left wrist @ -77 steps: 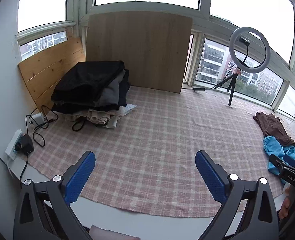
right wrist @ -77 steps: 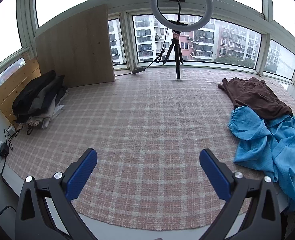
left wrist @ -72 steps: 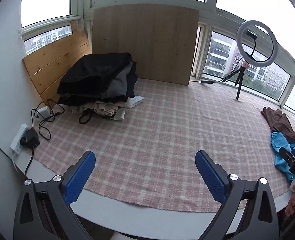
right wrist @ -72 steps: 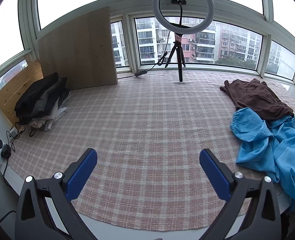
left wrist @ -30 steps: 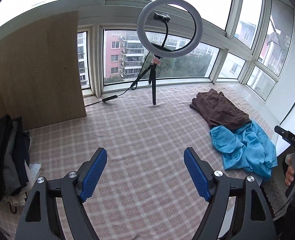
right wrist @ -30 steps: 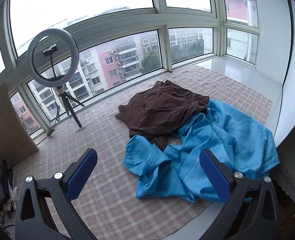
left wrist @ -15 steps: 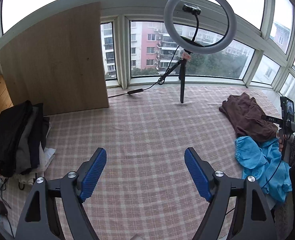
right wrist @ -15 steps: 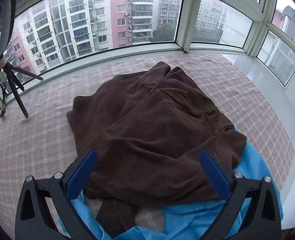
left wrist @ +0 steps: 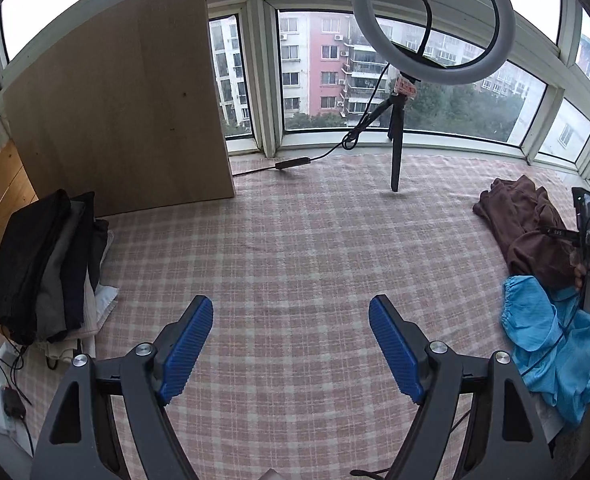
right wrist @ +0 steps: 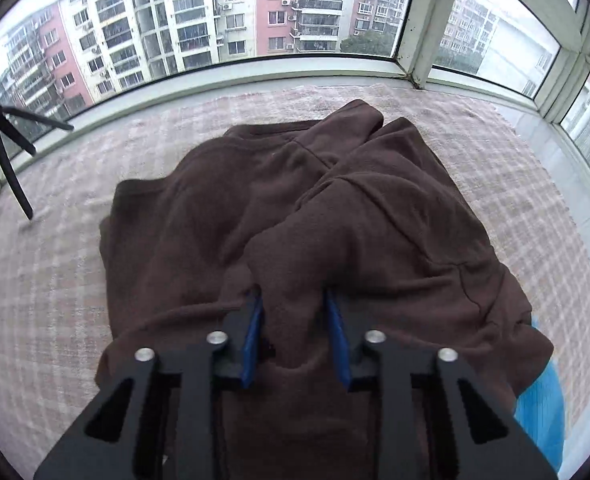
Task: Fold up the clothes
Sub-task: 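Grasp the brown garment with the right gripper and drag it onto the open blanket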
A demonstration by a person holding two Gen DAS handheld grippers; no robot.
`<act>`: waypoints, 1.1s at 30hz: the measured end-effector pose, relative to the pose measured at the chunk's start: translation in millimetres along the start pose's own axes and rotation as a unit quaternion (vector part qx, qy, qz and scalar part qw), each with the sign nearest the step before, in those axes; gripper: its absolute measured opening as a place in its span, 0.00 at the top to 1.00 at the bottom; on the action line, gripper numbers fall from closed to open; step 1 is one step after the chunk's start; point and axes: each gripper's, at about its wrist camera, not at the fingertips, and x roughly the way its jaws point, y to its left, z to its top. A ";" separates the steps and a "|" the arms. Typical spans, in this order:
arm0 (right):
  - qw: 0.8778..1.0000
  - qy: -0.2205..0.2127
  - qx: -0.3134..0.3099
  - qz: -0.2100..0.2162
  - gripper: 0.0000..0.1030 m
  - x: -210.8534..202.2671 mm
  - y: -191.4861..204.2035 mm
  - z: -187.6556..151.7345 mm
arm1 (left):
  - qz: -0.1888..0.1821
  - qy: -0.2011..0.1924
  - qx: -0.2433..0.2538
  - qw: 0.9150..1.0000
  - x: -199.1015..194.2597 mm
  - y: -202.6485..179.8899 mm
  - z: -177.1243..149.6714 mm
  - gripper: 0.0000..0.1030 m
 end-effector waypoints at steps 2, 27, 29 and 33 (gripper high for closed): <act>0.997 -0.019 0.059 0.055 0.93 -21.8 -21.2 5.6 | -0.006 0.005 0.000 1.000 2.4 0.4 -0.8 0.23; 0.870 -0.148 -0.163 0.440 0.89 -361.3 343.2 -15.5 | -0.009 -0.096 -0.068 0.993 -80.6 129.0 -45.5 0.23; 0.882 -0.068 -0.210 0.416 0.82 -329.9 394.1 -38.3 | -0.001 -0.094 -0.074 0.993 -84.1 147.2 -53.9 0.22; 0.899 -0.015 -0.226 0.375 0.76 -286.6 410.8 -85.3 | -0.003 -0.066 -0.056 0.996 -75.2 163.1 -65.4 0.21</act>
